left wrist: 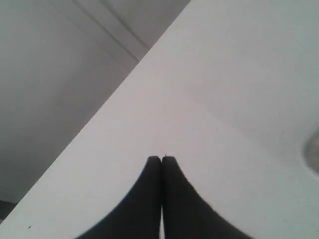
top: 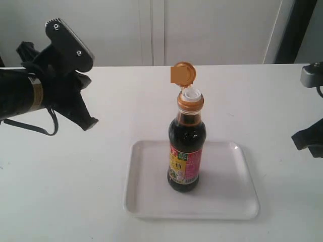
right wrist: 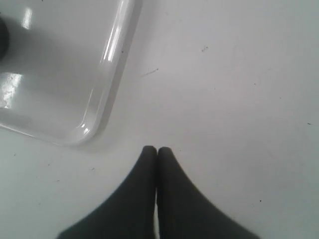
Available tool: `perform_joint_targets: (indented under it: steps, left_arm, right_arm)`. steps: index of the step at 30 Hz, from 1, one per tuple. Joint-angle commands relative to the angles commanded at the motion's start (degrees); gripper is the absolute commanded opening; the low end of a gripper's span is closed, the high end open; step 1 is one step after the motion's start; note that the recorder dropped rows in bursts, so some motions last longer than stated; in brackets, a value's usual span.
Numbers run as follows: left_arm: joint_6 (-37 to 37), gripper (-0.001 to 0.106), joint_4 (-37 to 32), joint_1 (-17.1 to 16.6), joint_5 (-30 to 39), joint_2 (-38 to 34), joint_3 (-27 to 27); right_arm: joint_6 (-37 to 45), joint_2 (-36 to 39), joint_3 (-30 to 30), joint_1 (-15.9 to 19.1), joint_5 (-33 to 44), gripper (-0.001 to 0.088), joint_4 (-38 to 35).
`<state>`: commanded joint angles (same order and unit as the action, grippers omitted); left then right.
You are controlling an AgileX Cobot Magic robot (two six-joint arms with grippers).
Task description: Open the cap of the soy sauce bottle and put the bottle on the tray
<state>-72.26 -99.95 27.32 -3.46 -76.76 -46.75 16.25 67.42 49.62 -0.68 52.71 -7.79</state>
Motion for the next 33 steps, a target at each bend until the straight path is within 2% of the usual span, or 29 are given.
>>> perform_joint_targets:
  steps: [1, 2, 3, 4, 6, 7, 10, 12, 13, 14, 15, 16, 17, 19, 20, 23, 26, 29, 33]
  left_arm:
    - [-0.55, 0.000, 0.00, -1.86, -2.96, 0.00, 0.00]
    - [-4.10, 0.000, 0.00, -6.75, -8.59, 0.00, 0.00]
    - [-5.97, 0.000, 0.00, -9.16, -9.73, 0.00, 0.00]
    - [-9.91, 0.000, 0.00, -13.53, -10.70, 0.00, 0.00]
    - [-8.67, 0.000, 0.00, -17.56, -7.65, 0.36, 0.00]
    - [-5.98, 0.000, 0.00, -18.16, -5.92, 0.63, 0.00]
    - [12.21, 0.000, 0.00, -18.57, 12.97, 2.27, 0.00]
    - [18.51, 0.000, 0.88, -18.57, 29.60, 2.27, 0.00]
    - [18.51, 0.000, 4.96, -18.57, 36.06, 2.13, 0.00]
    - [18.78, 0.000, 11.49, -18.57, 39.08, 2.13, 0.00]
    - [21.70, 0.000, 21.19, -18.57, 39.86, 2.13, 0.00]
    - [24.92, 0.000, 26.74, -18.57, 39.86, 2.13, 0.00]
    - [31.02, 0.000, 36.21, -18.57, 39.02, 2.13, 0.00]
    - [39.99, 0.000, 49.27, -18.57, 37.94, 2.13, 0.00]
    - [46.46, 0.000, 58.00, -18.57, 37.62, 2.13, 0.00]
    - [57.63, 0.000, 72.37, -18.57, 37.24, 2.95, 0.00]
    - [63.28, 0.000, 79.38, -18.57, 36.64, 5.84, 0.00]
    - [63.53, 0.000, 83.48, -18.57, 35.24, 9.78, 0.00]
    - [63.53, 0.000, 87.38, -18.57, 33.33, 15.52, 0.49]
  right_arm:
    - [0.00, 0.00, 0.00, 0.00, -0.30, 0.0000, -0.11]
    - [0.00, 0.10, 0.00, 0.00, -1.09, 0.0000, -0.12]
    - [0.00, 0.11, 0.00, 0.00, -1.71, 0.0000, -0.12]
    - [0.00, 0.11, 0.00, 0.00, -3.10, 0.0000, -0.12]
    - [0.00, 0.11, 0.00, 0.00, -4.94, 0.0000, -0.12]
    - [0.00, 0.11, 0.00, 0.00, -5.64, 0.0000, -0.12]
    - [0.00, 0.11, 0.00, 0.00, -8.79, 0.0000, 0.11]
    - [0.12, 0.11, 0.00, 0.00, -10.25, 0.0000, 0.11]
    - [0.12, 0.11, 0.00, 0.00, -11.27, 0.0000, 0.11]
    - [0.12, 0.11, 0.00, 0.00, -12.40, 0.0000, 0.11]
    - [0.12, 0.11, 0.00, 0.00, -13.87, 0.0000, 0.11]
    - [0.12, 0.11, 0.00, 0.00, -14.64, 0.0000, 0.11]
    - [-0.02, 0.11, 0.00, 0.00, -15.46, 0.0000, 0.11]
    - [-0.65, 0.11, 0.00, 0.00, -16.33, 0.0000, 0.11]
    - [-0.82, 0.11, 0.00, 0.00, -16.43, 0.0000, 0.79]
    - [-2.03, 0.11, 0.00, 0.10, -14.42, 0.0000, 2.74]
    - [-6.93, 0.11, 0.00, 0.21, -11.85, 0.0000, 6.63]
    - [-10.70, -0.66, -0.26, 0.21, -10.61, 0.0000, 9.23]
    - [-12.53, -4.95, -3.10, 0.21, -14.81, 0.0000, 9.22]
